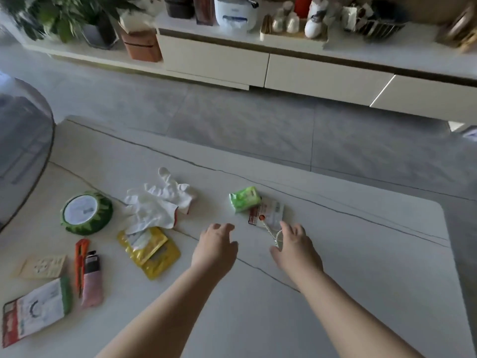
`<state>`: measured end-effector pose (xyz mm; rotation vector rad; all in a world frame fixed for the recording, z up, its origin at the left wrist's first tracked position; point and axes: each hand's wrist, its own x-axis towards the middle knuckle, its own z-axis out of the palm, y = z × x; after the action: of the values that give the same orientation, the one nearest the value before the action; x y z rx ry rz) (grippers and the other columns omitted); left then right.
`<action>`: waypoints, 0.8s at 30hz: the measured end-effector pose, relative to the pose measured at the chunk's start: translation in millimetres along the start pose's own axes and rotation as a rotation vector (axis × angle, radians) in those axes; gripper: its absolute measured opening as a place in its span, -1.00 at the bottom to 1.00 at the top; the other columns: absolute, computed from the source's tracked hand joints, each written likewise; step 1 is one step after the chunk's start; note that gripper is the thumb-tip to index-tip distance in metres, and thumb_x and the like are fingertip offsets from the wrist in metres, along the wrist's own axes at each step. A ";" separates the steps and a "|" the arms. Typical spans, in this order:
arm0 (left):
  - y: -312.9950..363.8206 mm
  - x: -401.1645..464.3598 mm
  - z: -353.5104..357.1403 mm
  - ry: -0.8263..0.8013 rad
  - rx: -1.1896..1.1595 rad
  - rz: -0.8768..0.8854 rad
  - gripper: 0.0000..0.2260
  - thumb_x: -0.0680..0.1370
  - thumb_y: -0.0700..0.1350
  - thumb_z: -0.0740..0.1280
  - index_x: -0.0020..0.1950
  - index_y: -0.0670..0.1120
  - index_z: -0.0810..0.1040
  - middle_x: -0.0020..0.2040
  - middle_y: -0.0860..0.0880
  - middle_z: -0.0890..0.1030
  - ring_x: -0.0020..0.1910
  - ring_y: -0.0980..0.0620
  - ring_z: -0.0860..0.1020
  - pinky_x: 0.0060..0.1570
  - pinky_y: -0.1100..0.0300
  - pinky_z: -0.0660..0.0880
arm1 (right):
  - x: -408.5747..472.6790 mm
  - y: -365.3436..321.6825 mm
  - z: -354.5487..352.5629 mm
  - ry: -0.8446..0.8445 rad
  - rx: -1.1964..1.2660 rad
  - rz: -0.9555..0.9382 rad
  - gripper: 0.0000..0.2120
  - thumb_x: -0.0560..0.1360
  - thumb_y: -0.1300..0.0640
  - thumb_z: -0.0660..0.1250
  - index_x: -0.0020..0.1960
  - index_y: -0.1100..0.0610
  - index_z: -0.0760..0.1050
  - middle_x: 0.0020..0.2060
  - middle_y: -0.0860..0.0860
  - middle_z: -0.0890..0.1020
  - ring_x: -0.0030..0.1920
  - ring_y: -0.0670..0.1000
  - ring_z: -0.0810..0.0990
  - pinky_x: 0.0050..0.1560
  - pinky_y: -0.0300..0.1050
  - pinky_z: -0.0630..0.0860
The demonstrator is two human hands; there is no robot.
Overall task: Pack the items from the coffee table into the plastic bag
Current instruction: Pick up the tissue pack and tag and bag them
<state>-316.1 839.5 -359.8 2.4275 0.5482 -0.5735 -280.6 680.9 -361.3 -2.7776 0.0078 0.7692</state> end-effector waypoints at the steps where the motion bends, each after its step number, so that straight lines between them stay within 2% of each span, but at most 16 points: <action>1: 3.9 13.1 5.8 0.036 0.003 0.004 -0.61 0.58 -0.09 0.21 0.42 0.01 0.35 0.33 -0.05 0.42 0.32 -0.07 0.37 0.19 0.07 0.43 | 9.9 0.1 5.7 0.020 -0.002 0.000 -0.45 0.53 -0.01 0.22 0.46 0.00 0.12 0.38 0.07 0.23 0.31 0.15 0.35 0.10 -0.03 0.45; 4: 14.0 43.0 15.9 0.119 0.016 0.022 -0.57 0.58 -0.09 0.22 0.45 -0.01 0.29 0.39 -0.06 0.34 0.36 -0.10 0.27 0.24 0.06 0.37 | 28.9 0.8 20.5 0.079 -0.008 0.011 -0.42 0.52 -0.05 0.26 0.46 -0.02 0.11 0.40 0.07 0.20 0.33 0.15 0.33 0.09 -0.02 0.45; 8: 21.0 71.8 18.1 0.170 0.058 0.085 -0.49 0.58 -0.07 0.25 0.51 0.01 0.19 0.53 -0.03 0.16 0.48 -0.10 0.10 0.34 0.03 0.30 | 39.2 6.6 36.0 0.121 0.003 0.058 -0.51 0.46 -0.07 0.36 0.29 0.03 0.29 0.24 0.06 0.35 0.27 0.12 0.37 -0.05 -0.06 0.46; 13: 21.9 97.7 21.5 0.133 0.141 0.104 -0.45 0.60 -0.05 0.21 0.55 0.08 0.08 0.58 0.02 0.04 0.55 -0.07 -0.01 0.44 0.00 0.18 | 36.4 17.6 42.2 0.135 0.003 0.031 -0.66 0.45 0.08 0.28 0.20 0.08 0.34 0.14 0.06 0.42 0.20 0.09 0.39 -0.14 -0.11 0.43; 15: 21.6 102.0 23.1 0.122 0.171 0.095 -0.46 0.61 -0.06 0.20 0.55 0.07 0.06 0.56 0.01 0.10 0.53 -0.08 0.04 0.43 0.02 0.18 | 37.1 20.7 36.7 0.156 0.084 0.011 -0.66 0.44 0.07 0.26 0.20 0.09 0.35 0.12 0.06 0.43 0.19 0.08 0.38 -0.11 -0.10 0.43; 18: 20.5 99.9 24.4 0.135 0.189 0.060 -0.49 0.59 -0.07 0.24 0.51 0.02 0.14 0.41 -0.04 0.35 0.40 -0.11 0.24 0.28 0.06 0.31 | 50.2 20.4 22.0 0.189 0.090 -0.069 -0.62 0.48 0.05 0.25 0.26 0.13 0.38 0.18 0.09 0.38 0.24 0.10 0.34 0.02 -0.06 0.45; 21: 13.5 87.0 28.3 0.117 0.180 -0.024 -0.48 0.55 -0.04 0.29 0.46 -0.06 0.19 0.30 -0.12 0.38 0.32 -0.13 0.30 0.22 0.07 0.34 | 69.4 8.6 8.4 0.193 0.019 -0.116 -0.64 0.52 0.08 0.22 0.30 0.14 0.39 0.25 0.10 0.32 0.28 0.13 0.32 0.09 -0.05 0.45; 24: -0.8 66.8 35.1 0.086 0.141 -0.116 -0.56 0.51 0.02 0.32 0.31 -0.11 0.34 0.23 -0.13 0.39 0.26 -0.14 0.35 0.18 0.07 0.36 | 80.9 -7.9 7.8 0.115 -0.058 -0.142 -0.55 0.52 0.07 0.20 0.40 0.02 0.28 0.39 0.07 0.20 0.35 0.14 0.23 0.15 -0.02 0.43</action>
<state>-271.1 835.2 -420.2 2.5758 0.7099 -0.5745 -214.3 695.7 -406.8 -2.8360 -0.1914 0.5823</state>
